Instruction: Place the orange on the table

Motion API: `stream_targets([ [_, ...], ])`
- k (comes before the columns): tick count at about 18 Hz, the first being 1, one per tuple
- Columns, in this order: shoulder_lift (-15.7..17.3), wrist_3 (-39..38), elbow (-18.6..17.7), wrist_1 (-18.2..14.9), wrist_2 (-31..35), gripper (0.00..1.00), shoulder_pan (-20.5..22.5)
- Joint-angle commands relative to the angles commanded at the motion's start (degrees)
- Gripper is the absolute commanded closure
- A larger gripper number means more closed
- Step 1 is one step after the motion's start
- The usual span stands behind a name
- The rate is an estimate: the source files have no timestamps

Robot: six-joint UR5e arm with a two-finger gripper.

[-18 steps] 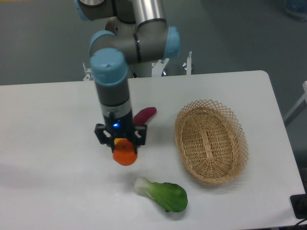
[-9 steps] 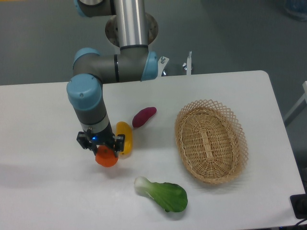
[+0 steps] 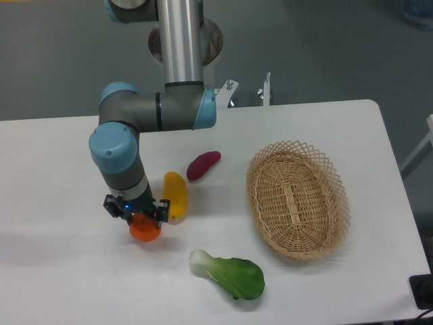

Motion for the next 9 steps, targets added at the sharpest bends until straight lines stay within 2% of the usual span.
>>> stream_targets([
  [3, -0.1, -0.2, 0.1, 0.0, 0.3, 0.05, 0.0],
  [7, 0.5, -0.2, 0.2, 0.0, 1.0, 0.0, 0.0],
  [9, 2.4, -0.3, 1.7, -0.2, 0.9, 0.0, 0.2],
])
